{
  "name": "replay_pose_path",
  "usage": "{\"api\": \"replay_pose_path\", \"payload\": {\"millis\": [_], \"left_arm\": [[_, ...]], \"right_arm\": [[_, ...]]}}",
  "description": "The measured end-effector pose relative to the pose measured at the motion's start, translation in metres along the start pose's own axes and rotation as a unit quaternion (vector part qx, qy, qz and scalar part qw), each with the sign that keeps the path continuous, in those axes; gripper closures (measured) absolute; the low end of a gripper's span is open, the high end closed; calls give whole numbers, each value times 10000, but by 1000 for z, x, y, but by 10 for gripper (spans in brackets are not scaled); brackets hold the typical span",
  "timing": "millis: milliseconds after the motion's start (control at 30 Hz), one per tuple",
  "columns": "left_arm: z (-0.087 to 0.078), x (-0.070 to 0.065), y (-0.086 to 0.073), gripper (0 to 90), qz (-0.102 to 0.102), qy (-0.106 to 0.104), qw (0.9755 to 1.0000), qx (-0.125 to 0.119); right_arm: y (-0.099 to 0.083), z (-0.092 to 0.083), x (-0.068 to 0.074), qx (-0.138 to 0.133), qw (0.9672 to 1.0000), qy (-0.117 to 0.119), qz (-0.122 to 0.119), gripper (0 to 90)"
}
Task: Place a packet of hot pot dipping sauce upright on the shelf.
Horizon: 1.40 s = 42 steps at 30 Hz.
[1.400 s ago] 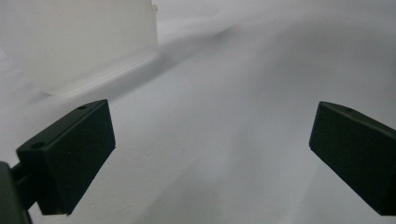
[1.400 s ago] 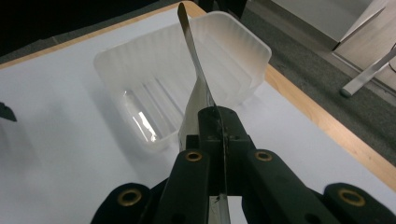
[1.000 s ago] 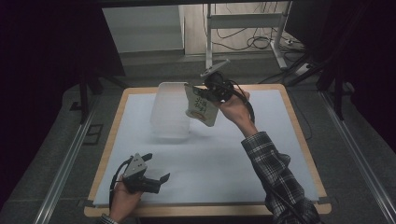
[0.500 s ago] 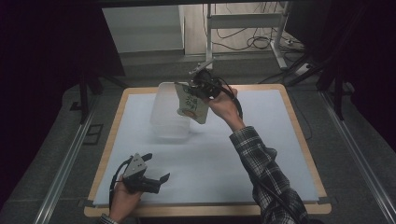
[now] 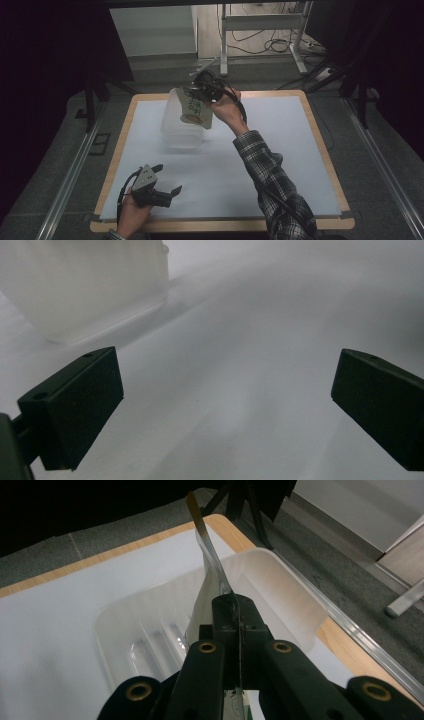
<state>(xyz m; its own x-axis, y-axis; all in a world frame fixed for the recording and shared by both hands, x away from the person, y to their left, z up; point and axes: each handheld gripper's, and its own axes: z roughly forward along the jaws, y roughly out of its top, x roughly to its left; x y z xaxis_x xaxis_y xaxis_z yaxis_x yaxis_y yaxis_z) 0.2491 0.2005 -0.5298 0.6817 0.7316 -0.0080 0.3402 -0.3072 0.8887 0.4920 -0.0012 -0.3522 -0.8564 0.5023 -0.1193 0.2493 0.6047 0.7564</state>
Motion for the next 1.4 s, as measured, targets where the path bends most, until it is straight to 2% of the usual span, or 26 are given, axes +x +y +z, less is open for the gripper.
{"api": "replay_pose_path", "payload": {"millis": [267, 433, 900, 1100, 1267, 1400], "left_arm": [[-1, 0, 0, 1, 4, -1, 10000, 4], [-1, 0, 0, 1, -5, 1, 10000, 0], [-1, 0, 0, 1, -14, -9, 10000, 5], [-1, 0, 0, 1, -20, -12, 10000, -1], [-1, -1, 0, 1, -19, -13, 10000, 2], [-1, -1, 0, 1, -11, -9, 10000, 12]], "right_arm": [[14, 15, 10, -62, 9999, 92, -93, 892], [16, 24, 15, -25, 9998, 162, -116, 892], [0, 44, 13, 120, 9996, 244, 43, 889], [-6, 51, 13, 205, 9995, 245, 40, 873], [-10, 54, 13, 143, 9995, 287, 10, 827], [-11, 52, 14, 82, 9997, 233, -45, 748]]}}
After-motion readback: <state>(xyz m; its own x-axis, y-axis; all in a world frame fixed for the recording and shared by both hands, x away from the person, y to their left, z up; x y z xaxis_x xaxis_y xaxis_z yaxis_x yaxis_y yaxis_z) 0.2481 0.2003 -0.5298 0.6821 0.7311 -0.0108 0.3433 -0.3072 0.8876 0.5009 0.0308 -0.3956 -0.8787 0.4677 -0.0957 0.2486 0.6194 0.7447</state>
